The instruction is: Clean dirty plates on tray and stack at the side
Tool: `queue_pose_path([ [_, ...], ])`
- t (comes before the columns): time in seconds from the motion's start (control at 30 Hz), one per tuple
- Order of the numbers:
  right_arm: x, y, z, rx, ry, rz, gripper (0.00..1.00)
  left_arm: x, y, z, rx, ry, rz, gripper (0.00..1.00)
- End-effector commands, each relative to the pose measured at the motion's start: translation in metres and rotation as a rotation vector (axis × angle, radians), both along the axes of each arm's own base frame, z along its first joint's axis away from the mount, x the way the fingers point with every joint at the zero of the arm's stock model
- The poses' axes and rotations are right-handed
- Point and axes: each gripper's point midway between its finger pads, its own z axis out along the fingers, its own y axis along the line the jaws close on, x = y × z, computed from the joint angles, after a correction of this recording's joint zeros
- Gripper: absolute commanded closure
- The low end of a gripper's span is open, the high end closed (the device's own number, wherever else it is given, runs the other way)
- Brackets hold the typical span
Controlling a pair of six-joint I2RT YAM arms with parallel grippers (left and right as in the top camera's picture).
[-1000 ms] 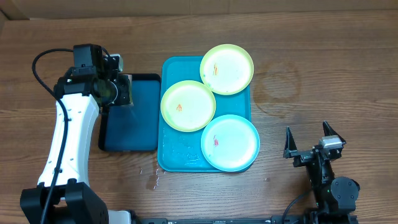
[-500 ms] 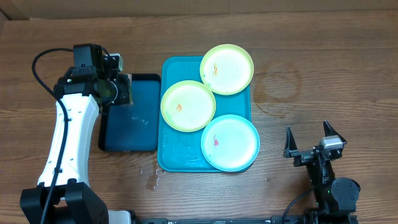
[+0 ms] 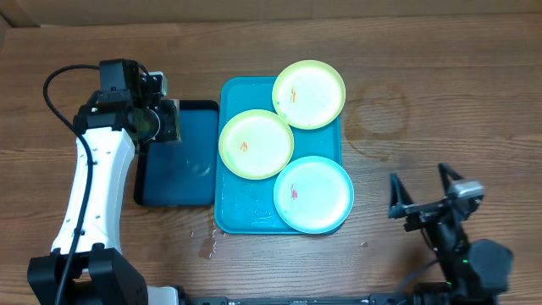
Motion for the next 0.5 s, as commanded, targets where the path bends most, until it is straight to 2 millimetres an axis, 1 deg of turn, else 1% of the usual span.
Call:
queue_pose_path([
  [0.0,-0.003,0.004,0.057,0.018,-0.007,0.021,0.0,0.001,-0.002,0.006,-0.003,-0.017,-0.01,0.96],
  [0.17,0.011,0.018,0.1,0.033,0.173,0.107,0.0,0.001,-0.002,0.006,-0.003,-0.015,-0.01,0.96],
  [0.23,0.021,0.023,0.11,0.046,0.283,0.14,0.0,0.0,-0.002,0.006,-0.004,-0.01,-0.01,0.96],
  [0.3,0.029,0.026,0.113,0.058,0.382,0.155,0.0,0.0,-0.002,0.006,-0.004,-0.01,-0.01,0.96],
  [0.4,0.043,0.03,0.11,0.082,0.56,0.175,0.0,0.0,-0.002,0.006,-0.004,-0.01,-0.01,0.96],
  [0.47,0.054,0.039,0.109,0.112,0.643,0.226,0.0,0.0,-0.003,0.006,-0.007,-0.01,-0.006,0.96],
])
